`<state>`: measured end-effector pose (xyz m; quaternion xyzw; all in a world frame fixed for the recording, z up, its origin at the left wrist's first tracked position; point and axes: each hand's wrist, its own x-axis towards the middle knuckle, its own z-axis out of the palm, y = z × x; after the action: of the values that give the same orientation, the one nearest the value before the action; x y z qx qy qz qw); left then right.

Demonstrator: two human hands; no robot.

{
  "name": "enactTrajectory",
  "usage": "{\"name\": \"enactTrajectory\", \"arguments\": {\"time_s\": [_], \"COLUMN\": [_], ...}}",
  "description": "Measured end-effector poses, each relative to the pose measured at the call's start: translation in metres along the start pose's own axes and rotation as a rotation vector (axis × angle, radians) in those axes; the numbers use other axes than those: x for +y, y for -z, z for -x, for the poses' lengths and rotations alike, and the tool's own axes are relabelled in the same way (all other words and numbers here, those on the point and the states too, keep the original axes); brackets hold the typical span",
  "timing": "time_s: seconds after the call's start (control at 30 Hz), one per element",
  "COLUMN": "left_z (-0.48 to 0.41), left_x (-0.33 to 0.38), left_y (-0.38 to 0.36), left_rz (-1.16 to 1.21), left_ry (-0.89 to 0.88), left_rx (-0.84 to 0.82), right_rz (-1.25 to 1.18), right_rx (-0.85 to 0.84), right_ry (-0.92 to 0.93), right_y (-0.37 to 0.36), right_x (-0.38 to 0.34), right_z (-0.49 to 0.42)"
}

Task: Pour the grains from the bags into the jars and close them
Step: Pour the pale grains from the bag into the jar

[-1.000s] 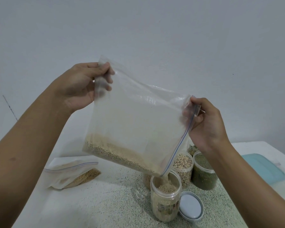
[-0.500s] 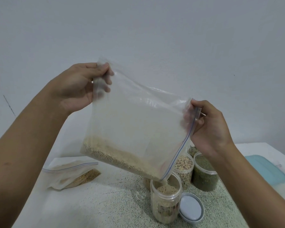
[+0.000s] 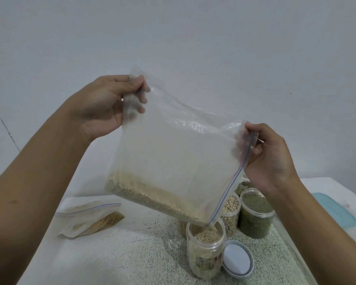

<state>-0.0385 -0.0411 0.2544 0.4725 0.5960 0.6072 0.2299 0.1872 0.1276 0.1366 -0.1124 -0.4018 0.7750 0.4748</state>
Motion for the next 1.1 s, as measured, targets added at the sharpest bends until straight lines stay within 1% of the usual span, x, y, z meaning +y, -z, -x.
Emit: {"name": "enactTrajectory", "arguments": {"time_s": [0.37, 0.7, 1.1], "left_z": [-0.003, 0.002, 0.01], "left_x": [0.001, 0.0, 0.007], "left_y": [-0.002, 0.006, 0.007], "left_rz": [-0.008, -0.005, -0.031], "left_ry": [-0.008, -0.004, -0.032], "left_rx": [-0.001, 0.028, 0.013], "right_rz": [-0.019, -0.007, -0.027], "right_rx": [0.029, 0.008, -0.019], "right_ry": [0.0, -0.01, -0.042], "right_y": [0.001, -0.007, -0.007], "right_x": [0.0, 0.004, 0.005], "right_z": [-0.002, -0.001, 0.005]}}
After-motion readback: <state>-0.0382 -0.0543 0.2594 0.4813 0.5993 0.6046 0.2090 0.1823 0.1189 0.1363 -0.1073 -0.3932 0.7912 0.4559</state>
